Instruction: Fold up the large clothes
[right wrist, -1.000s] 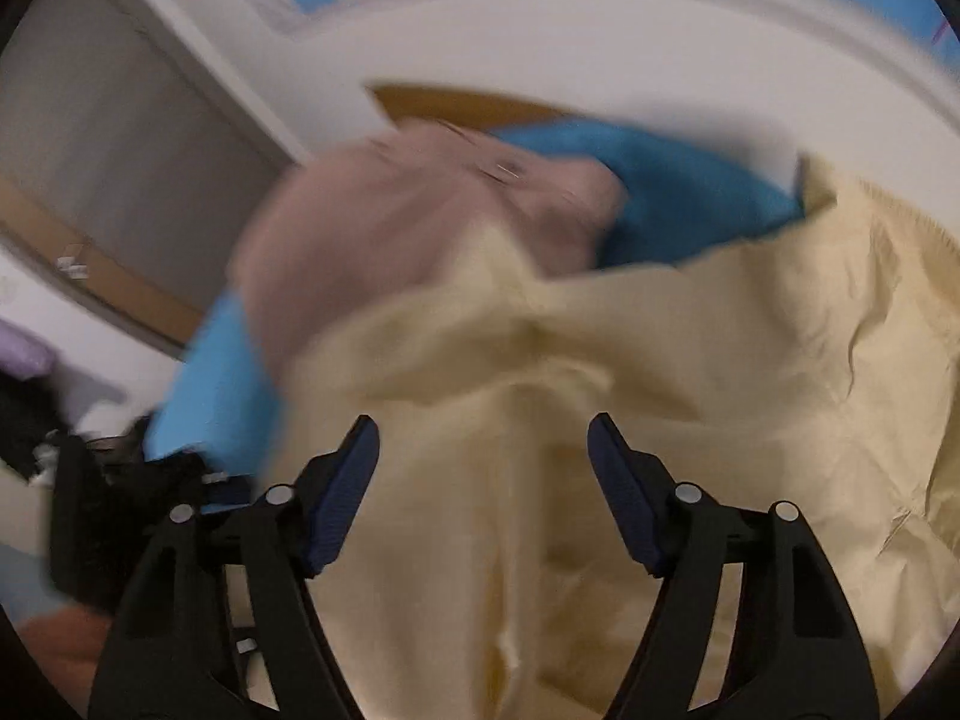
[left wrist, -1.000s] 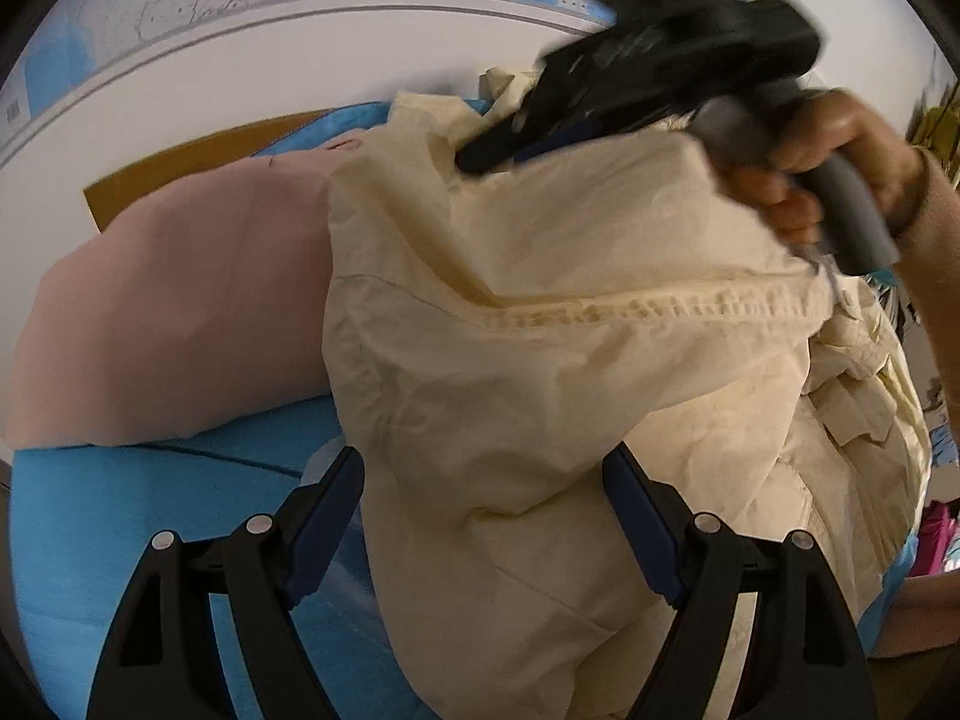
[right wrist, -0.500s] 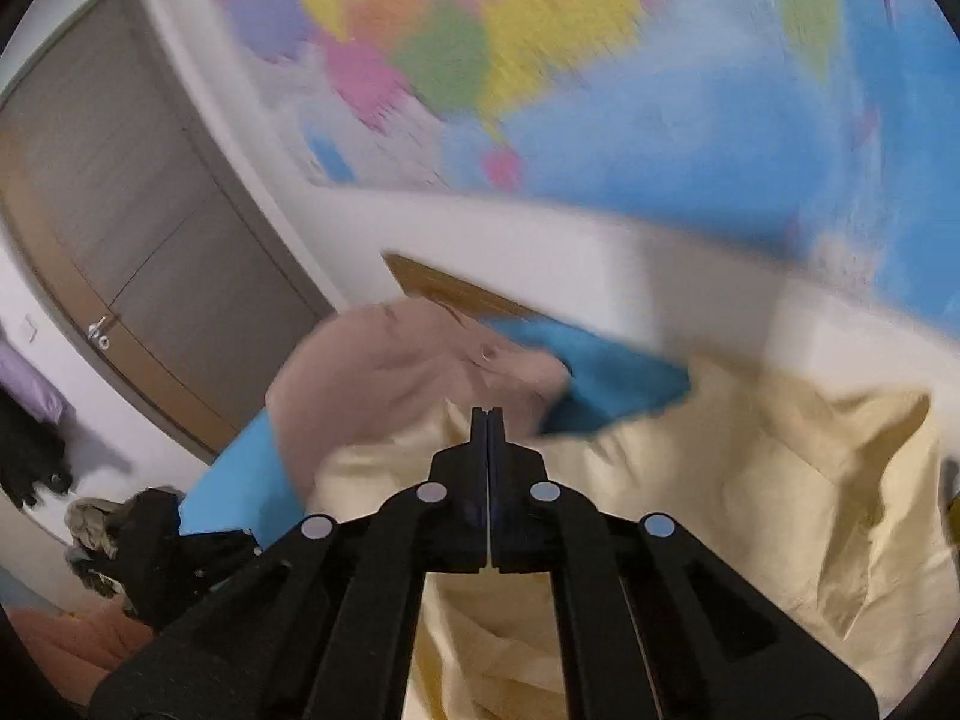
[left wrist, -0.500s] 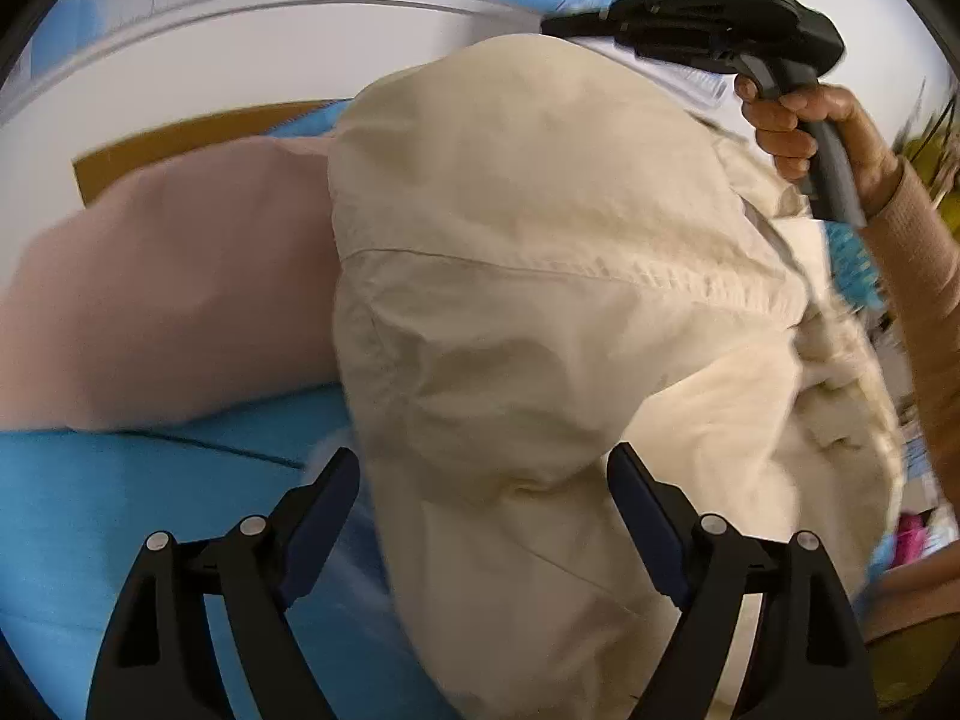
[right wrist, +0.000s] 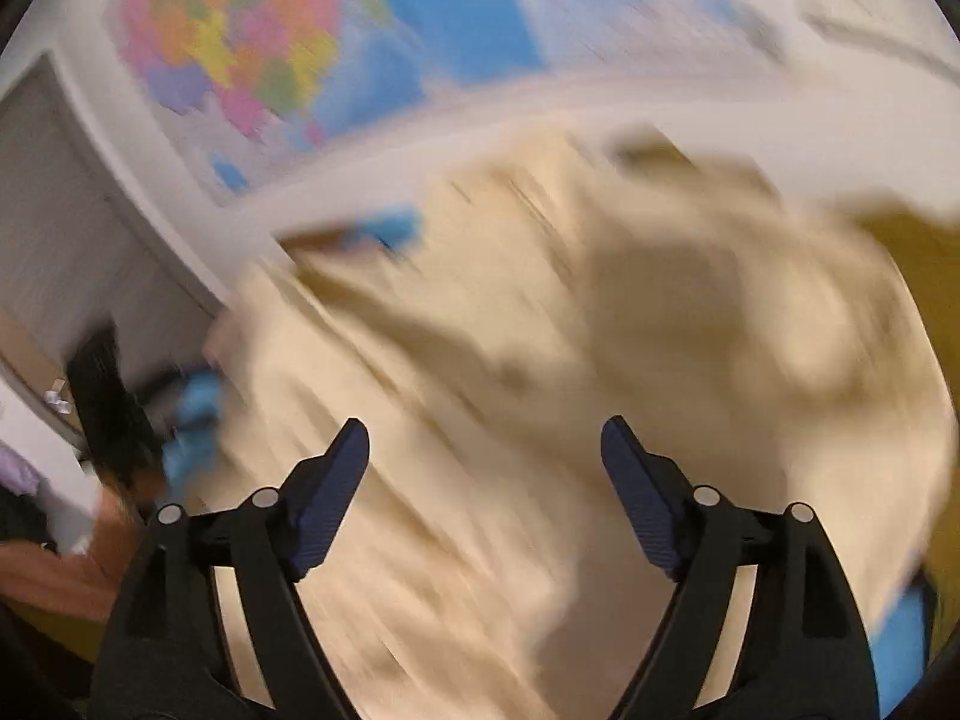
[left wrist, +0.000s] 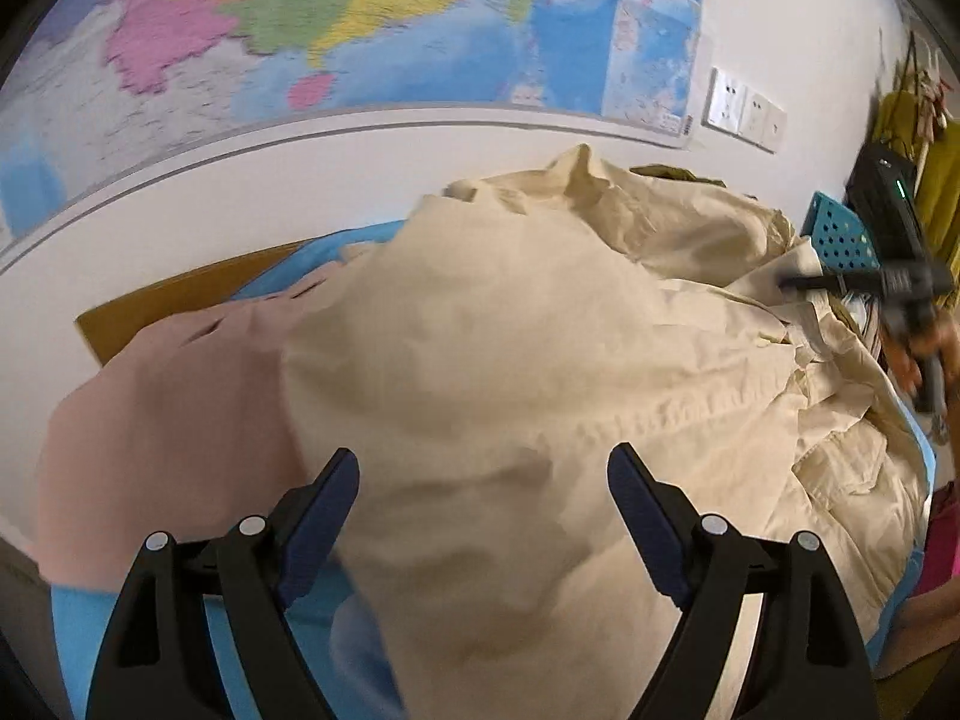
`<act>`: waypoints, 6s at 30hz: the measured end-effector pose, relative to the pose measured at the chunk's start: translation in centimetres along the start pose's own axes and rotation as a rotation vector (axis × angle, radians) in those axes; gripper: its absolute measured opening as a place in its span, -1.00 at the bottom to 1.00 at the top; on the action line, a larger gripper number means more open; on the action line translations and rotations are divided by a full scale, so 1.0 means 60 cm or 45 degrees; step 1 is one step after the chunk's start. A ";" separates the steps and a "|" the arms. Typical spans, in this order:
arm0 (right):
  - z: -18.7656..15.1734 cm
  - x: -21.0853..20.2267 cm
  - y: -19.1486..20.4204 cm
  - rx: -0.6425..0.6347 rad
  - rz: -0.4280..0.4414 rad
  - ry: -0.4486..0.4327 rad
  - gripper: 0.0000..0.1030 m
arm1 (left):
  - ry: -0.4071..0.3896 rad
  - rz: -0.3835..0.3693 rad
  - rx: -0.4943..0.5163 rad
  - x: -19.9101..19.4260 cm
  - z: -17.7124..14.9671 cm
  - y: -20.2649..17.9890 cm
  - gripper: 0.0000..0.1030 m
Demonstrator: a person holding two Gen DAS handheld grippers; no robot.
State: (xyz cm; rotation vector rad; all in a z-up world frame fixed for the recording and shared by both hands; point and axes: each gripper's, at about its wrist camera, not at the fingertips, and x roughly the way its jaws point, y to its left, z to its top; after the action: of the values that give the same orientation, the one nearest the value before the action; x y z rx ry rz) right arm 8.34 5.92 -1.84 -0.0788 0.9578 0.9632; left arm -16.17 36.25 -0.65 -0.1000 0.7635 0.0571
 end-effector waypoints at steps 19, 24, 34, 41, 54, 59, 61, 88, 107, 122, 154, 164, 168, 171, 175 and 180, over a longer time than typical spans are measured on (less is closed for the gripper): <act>-0.095 -0.076 -0.043 0.111 0.023 -0.174 -0.79 | 0.152 0.025 -0.026 0.097 0.032 -0.043 0.63; -0.051 -0.142 -0.038 0.064 -0.056 -0.383 -0.79 | 0.063 -0.035 -0.052 0.066 0.072 -0.042 0.63; -0.082 -0.024 -0.111 0.185 -0.191 -0.178 -0.46 | 0.269 0.210 0.101 0.186 0.075 -0.062 0.63; -0.087 -0.104 -0.021 -0.054 -0.208 -0.364 -0.17 | 0.152 0.137 0.072 0.121 0.081 -0.066 0.56; -0.081 0.007 -0.035 -0.054 -0.097 -0.085 -0.02 | 0.248 0.154 0.145 0.159 0.052 -0.099 0.58; -0.120 -0.081 -0.031 -0.013 -0.016 -0.191 0.19 | 0.117 0.124 0.071 0.081 0.032 -0.079 0.62; -0.148 -0.118 -0.039 0.029 0.016 -0.227 0.25 | 0.070 0.124 0.035 0.045 0.016 -0.061 0.63; -0.383 -0.181 -0.120 0.378 0.181 -0.243 0.78 | 0.219 -0.417 -0.377 -0.066 -0.207 -0.039 0.86; -0.378 -0.146 -0.089 0.359 0.454 -0.202 0.01 | 0.205 -0.156 -0.335 -0.053 -0.198 -0.079 -0.21; -0.393 -0.329 0.006 0.286 0.718 -0.536 -0.69 | -0.010 -0.419 -0.549 -0.219 -0.189 -0.015 -0.60; -0.093 -0.272 -0.124 0.516 0.590 -0.541 -0.68 | 0.038 -0.332 -0.516 -0.118 0.106 0.064 -0.68; -0.013 -0.198 -0.177 0.597 0.493 -0.431 -0.65 | 0.161 -0.201 -0.517 -0.016 0.173 0.090 -0.68; 0.003 -0.164 -0.199 0.637 0.462 -0.388 -0.60 | 0.212 -0.159 -0.537 0.024 0.185 0.100 -0.68; 0.014 -0.137 -0.215 0.669 0.432 -0.347 -0.55 | 0.240 -0.141 -0.541 0.051 0.191 0.103 -0.67; 0.023 -0.109 -0.230 0.709 0.401 -0.318 -0.41 | 0.282 -0.092 -0.541 0.087 0.195 0.108 -0.66; 0.024 -0.090 -0.234 0.722 0.373 -0.317 0.21 | 0.346 -0.115 -0.612 0.130 0.194 0.122 -0.61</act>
State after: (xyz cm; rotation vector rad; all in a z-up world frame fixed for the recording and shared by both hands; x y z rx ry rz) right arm 18.30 -5.45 -1.80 0.6598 0.9929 0.9074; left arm -3.19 44.96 1.81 -0.6090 1.0045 0.1426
